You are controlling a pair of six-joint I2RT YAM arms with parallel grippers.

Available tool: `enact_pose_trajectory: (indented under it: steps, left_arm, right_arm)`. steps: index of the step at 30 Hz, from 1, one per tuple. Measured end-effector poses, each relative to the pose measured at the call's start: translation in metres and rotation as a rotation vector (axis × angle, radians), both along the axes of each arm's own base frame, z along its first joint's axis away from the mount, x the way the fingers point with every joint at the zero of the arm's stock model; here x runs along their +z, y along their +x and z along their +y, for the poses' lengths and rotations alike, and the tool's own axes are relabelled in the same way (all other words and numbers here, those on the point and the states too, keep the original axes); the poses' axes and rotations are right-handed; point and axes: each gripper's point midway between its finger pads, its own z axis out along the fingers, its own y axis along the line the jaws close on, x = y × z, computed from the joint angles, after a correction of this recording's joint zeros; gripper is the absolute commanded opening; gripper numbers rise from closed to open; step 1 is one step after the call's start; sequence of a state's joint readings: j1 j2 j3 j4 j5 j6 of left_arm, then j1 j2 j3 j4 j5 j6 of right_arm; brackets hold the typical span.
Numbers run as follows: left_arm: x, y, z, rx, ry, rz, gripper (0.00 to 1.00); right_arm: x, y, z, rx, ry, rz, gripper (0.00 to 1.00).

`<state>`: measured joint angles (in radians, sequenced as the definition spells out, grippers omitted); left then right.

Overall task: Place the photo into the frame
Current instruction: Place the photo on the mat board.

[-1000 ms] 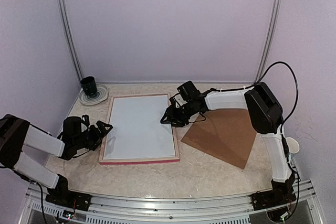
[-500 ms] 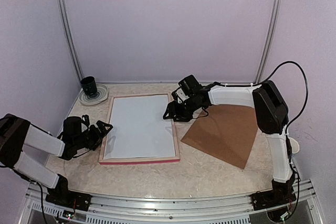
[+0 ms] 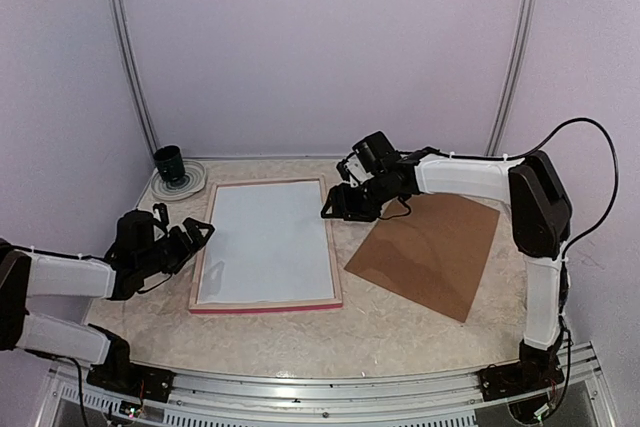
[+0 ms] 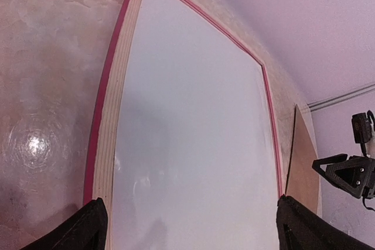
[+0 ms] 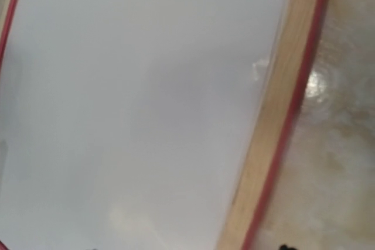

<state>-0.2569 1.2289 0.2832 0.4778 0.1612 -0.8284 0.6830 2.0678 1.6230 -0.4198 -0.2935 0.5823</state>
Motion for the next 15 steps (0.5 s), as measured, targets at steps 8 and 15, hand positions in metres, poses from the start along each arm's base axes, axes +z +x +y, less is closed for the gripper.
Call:
enact_pose_trajectory:
  steps: [8, 15]
  left_arm:
    - [0.021, -0.002, -0.039, -0.088, 0.075, -0.046, 0.99]
    - [0.018, 0.005, -0.080, -0.183, 0.126, -0.024, 0.99]
  right_arm:
    - [-0.015, -0.012, -0.028, -0.004, -0.032, 0.010, 0.65]
    - [-0.043, -0.025, -0.082, -0.085, -0.059, 0.071, 0.67]
